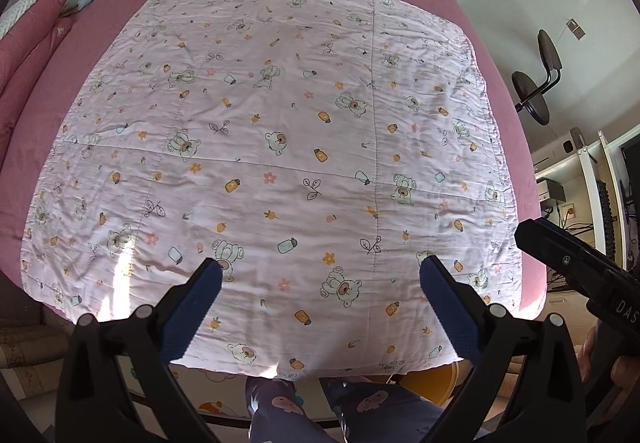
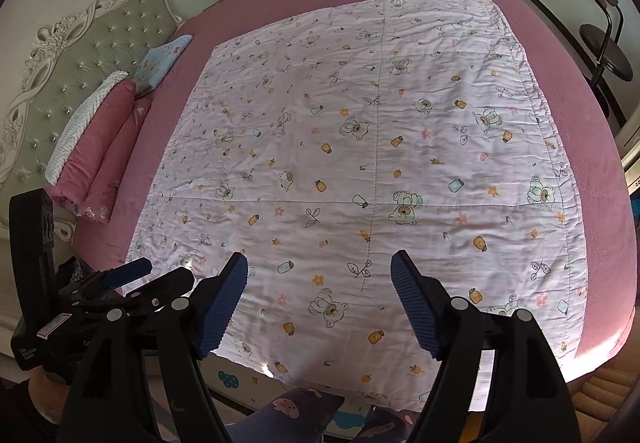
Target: Collect trash
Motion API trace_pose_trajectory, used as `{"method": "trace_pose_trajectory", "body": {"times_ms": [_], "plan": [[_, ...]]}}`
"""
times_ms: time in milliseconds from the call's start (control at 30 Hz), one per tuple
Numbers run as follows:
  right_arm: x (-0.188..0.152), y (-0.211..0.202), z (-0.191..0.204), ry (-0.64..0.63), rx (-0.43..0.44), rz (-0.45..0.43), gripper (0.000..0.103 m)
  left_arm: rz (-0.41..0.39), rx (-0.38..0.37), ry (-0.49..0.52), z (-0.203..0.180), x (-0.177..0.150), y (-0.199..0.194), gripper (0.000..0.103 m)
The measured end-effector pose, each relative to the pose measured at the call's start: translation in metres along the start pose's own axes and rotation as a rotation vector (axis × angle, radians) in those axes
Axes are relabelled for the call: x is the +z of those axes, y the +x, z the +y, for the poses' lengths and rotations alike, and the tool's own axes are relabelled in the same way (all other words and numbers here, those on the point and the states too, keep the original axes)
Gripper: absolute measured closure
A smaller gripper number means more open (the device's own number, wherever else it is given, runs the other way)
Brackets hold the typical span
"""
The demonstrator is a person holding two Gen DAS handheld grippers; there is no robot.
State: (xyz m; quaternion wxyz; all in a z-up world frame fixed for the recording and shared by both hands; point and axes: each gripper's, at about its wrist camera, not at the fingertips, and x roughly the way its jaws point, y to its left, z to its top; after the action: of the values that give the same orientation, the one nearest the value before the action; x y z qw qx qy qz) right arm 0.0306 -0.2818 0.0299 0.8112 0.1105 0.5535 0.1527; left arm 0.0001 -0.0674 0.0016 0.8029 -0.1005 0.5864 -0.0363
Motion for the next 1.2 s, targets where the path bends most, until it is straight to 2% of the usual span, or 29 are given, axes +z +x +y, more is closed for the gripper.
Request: {"method": "trace_pose_trajectory", "body": {"times_ms": [267, 1200], "plan": [[0.004, -0.004, 0.007, -0.009, 0.009, -0.031, 0.029, -0.043, 0.006, 0.028, -0.01, 0.001, -0.01, 0.004], [-0.002, -0.002, 0.021, -0.039, 0.0, -0.036, 0.029, -0.063, 0.012, 0.027, -0.001, 0.007, -0.018, 0.004]]}}
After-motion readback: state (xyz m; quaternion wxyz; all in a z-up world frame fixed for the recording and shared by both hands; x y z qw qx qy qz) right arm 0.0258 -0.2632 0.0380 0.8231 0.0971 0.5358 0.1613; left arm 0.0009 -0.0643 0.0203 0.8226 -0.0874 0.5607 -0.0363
